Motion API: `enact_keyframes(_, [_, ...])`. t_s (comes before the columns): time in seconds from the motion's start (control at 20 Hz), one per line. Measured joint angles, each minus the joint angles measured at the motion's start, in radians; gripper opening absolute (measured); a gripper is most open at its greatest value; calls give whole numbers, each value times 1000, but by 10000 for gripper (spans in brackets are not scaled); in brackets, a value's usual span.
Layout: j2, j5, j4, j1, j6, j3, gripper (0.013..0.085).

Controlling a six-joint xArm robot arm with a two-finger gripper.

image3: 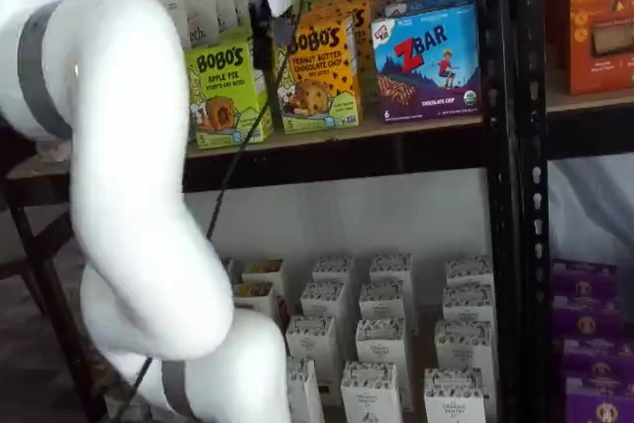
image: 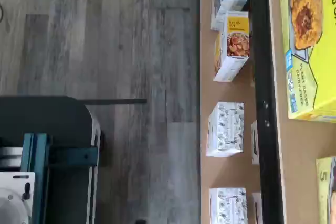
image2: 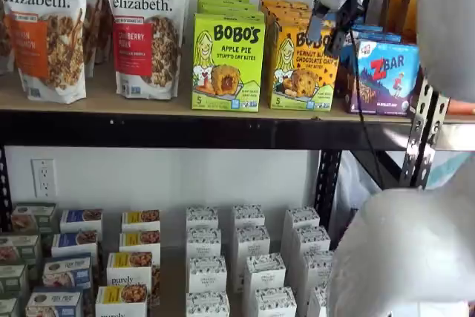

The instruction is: Pick up the orange box on the top shelf, the fifth box from the left

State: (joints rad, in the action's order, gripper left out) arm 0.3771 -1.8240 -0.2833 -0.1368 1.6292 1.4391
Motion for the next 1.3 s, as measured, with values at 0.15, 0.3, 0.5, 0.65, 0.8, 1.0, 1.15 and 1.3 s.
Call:
enact_keyframes(0.15, [-10,-47,29,1,2,33,850])
enact_keyframes(0.3, [-5,-65,31,-10,9,42,850])
enact_keyframes(0.5, [28,-14,12,-23,16,9,850])
enact_keyframes(0.65, [55,55,0,-23,17,-27,850])
enact_keyframes(0.8, [64,117,-13,-28,21,-45,850])
enact_keyframes(1.0, [59,205,-42,-50,39,-51,850])
enact_keyframes(1.15, [44,231,-36,-61,54,-38,850])
enact_keyframes(1.3, [34,273,-29,-74,72,-34,850])
